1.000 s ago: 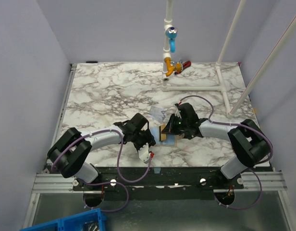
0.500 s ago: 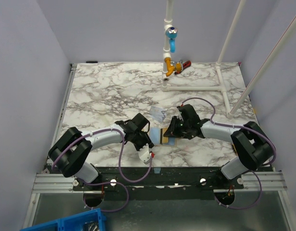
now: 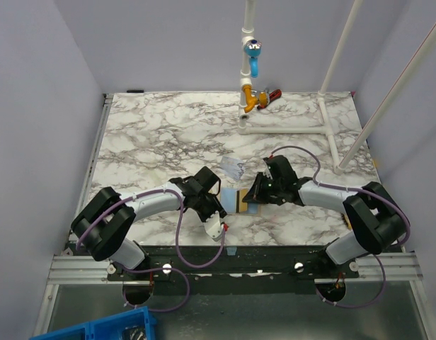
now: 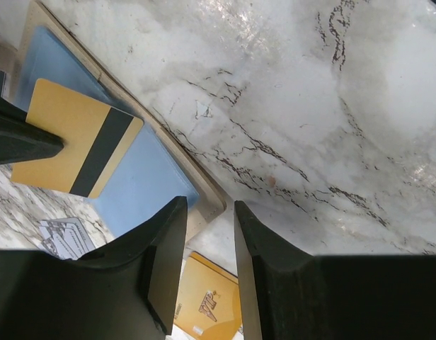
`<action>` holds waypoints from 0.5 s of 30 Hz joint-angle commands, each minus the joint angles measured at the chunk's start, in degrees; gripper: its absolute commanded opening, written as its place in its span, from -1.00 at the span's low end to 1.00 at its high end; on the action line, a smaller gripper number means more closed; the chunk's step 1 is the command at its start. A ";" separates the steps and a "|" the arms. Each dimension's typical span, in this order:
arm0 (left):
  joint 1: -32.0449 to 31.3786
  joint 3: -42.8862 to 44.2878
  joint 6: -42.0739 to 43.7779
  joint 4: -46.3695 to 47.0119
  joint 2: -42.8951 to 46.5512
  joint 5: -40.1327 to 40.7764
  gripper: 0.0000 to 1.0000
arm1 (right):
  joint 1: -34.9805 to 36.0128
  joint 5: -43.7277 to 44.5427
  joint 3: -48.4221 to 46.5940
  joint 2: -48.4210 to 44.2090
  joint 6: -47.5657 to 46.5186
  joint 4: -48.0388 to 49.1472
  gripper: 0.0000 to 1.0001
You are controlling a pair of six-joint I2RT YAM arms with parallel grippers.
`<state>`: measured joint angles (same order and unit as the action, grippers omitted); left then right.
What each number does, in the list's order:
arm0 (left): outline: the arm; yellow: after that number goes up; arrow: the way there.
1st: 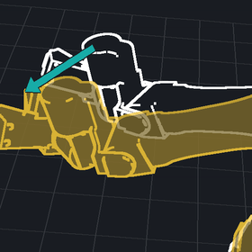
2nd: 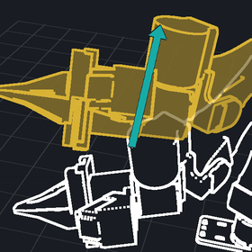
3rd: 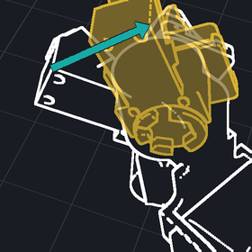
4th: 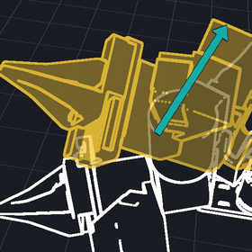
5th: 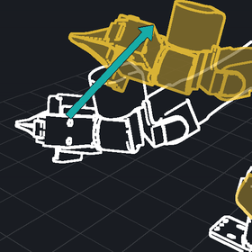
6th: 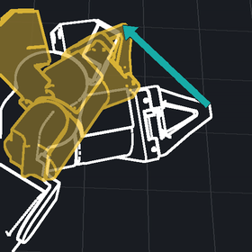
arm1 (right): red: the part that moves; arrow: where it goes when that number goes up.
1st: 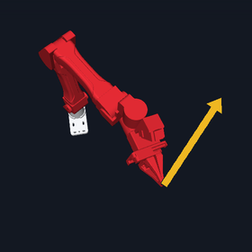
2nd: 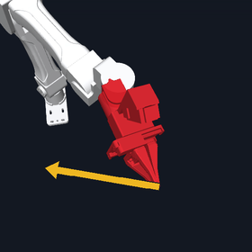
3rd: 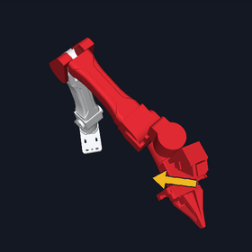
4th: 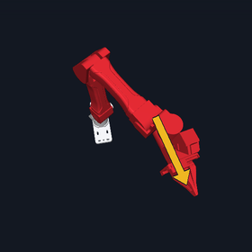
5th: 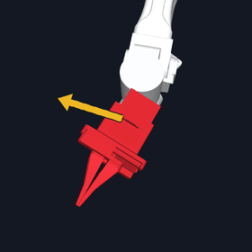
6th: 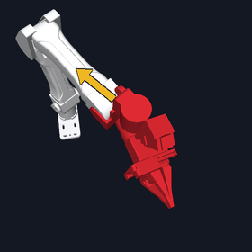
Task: Put the credit cards into the card holder
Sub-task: Insert the credit card into the card holder.
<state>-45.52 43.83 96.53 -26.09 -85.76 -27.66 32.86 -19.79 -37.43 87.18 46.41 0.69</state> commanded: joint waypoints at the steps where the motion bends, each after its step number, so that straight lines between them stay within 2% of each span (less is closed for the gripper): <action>1: -0.43 0.81 -0.50 -0.38 -0.37 -1.13 -0.32 | -0.52 1.61 3.66 -2.87 2.17 1.86 -0.99; 5: -0.43 0.55 -0.33 0.00 -0.83 -0.86 -0.38 | -0.62 4.63 7.24 -6.28 4.34 4.43 -0.99; 15: -0.95 1.42 -0.78 -1.28 -1.19 -0.73 -0.51 | -0.61 4.06 8.73 -5.21 5.73 9.05 -0.99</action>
<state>-45.89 43.83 95.90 -25.93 -86.19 -27.64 32.53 -17.85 -29.50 81.62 51.55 7.64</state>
